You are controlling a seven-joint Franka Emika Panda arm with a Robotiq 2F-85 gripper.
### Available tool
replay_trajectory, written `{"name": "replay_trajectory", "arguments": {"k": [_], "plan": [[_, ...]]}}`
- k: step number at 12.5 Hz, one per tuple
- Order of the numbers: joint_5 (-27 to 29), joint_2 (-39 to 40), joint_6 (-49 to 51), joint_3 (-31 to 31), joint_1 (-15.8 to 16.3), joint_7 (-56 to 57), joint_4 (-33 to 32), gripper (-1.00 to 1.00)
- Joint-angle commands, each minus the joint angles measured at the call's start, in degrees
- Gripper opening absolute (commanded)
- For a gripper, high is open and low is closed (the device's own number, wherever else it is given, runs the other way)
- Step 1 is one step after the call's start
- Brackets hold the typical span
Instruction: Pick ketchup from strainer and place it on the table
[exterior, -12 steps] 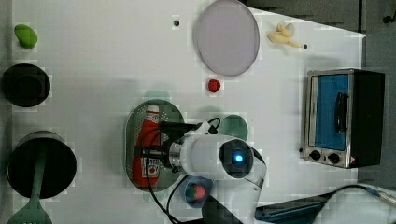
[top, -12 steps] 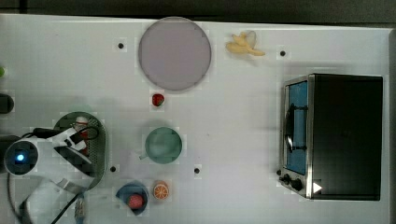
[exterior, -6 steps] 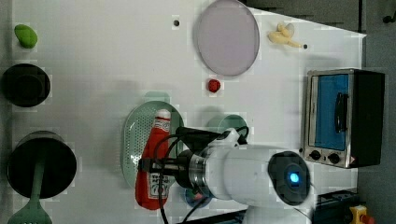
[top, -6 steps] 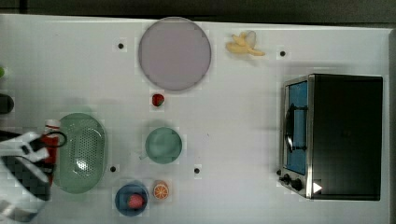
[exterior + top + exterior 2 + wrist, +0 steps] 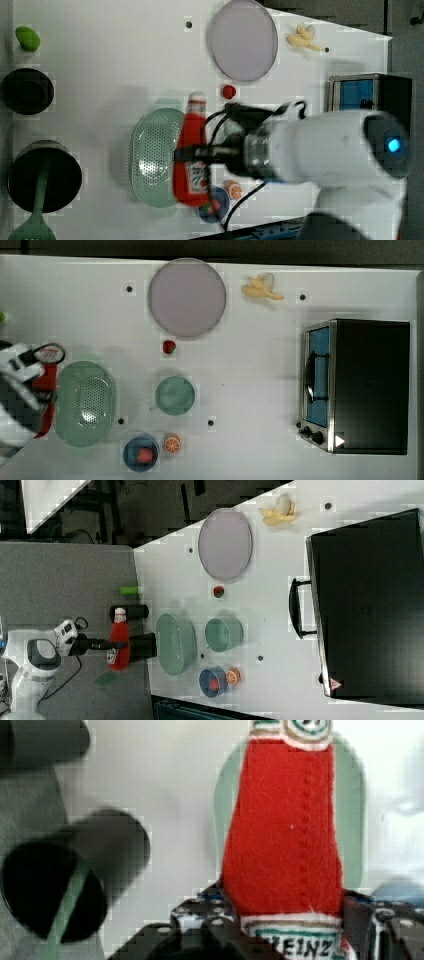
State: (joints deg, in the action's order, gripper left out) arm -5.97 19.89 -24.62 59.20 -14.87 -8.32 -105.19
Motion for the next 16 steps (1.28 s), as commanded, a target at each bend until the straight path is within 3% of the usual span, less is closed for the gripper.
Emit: {"name": "replay_trajectory", "arguments": {"k": [1, 5, 8, 12, 16], "plan": [[-0.1, -1.4, 3.5, -1.5, -8.6, 7.6, 3.6, 0.13], [-0.5, -3.0, 9.1, -2.3, -16.9, 13.6, 4.3, 0.13], [-5.1, -4.4, 13.6, -3.6, -22.0, 18.3, 4.1, 0.13], [-7.2, -4.6, 13.5, -5.6, -27.0, 30.9, 3.3, 0.13], [-7.2, -4.5, 7.4, -8.6, -30.6, 34.8, -4.0, 0.13]]}}
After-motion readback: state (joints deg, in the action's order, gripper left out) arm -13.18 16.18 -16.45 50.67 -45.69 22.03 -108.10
